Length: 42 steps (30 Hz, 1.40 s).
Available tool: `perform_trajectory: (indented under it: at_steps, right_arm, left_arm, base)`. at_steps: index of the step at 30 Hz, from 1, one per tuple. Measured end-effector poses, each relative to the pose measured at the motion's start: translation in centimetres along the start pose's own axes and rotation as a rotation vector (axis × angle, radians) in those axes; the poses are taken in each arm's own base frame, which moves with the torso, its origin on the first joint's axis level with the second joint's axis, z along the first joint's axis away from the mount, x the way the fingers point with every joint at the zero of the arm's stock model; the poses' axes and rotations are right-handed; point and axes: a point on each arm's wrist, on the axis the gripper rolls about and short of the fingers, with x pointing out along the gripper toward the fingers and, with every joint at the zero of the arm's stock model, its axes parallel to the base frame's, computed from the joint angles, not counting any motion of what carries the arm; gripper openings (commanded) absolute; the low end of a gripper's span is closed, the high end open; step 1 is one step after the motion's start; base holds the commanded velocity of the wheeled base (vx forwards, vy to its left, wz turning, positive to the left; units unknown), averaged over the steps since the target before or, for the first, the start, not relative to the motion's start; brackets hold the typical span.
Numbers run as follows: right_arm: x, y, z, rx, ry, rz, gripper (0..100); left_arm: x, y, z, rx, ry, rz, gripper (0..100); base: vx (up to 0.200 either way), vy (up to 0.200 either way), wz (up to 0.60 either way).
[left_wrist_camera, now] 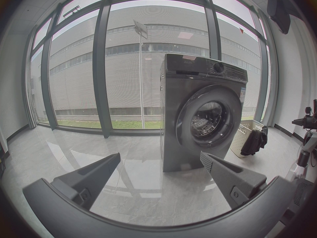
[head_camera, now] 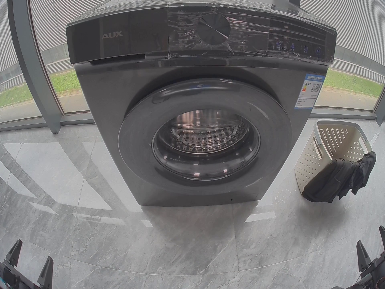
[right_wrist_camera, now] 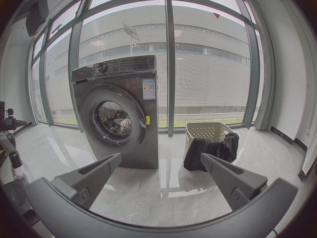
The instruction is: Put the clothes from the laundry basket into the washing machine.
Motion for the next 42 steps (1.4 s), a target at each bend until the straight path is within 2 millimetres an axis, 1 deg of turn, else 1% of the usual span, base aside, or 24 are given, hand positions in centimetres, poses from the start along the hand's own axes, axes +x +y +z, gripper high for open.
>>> perform_trajectory:
  at_steps: [10,42]
  right_arm:
    - [0.00,-0.01,0.00,0.000,0.000,-0.001,100]
    - [0.00,0.00,0.00,-0.002,0.000,-0.001,100]
  left_arm:
    - [0.00,0.00,0.00,-0.004,0.000,0.000,100]
    - [0.00,0.02,0.00,-0.009,0.000,0.007,100]
  base:
    - [0.000,0.000,0.00]
    - [0.000,-0.200,0.00]
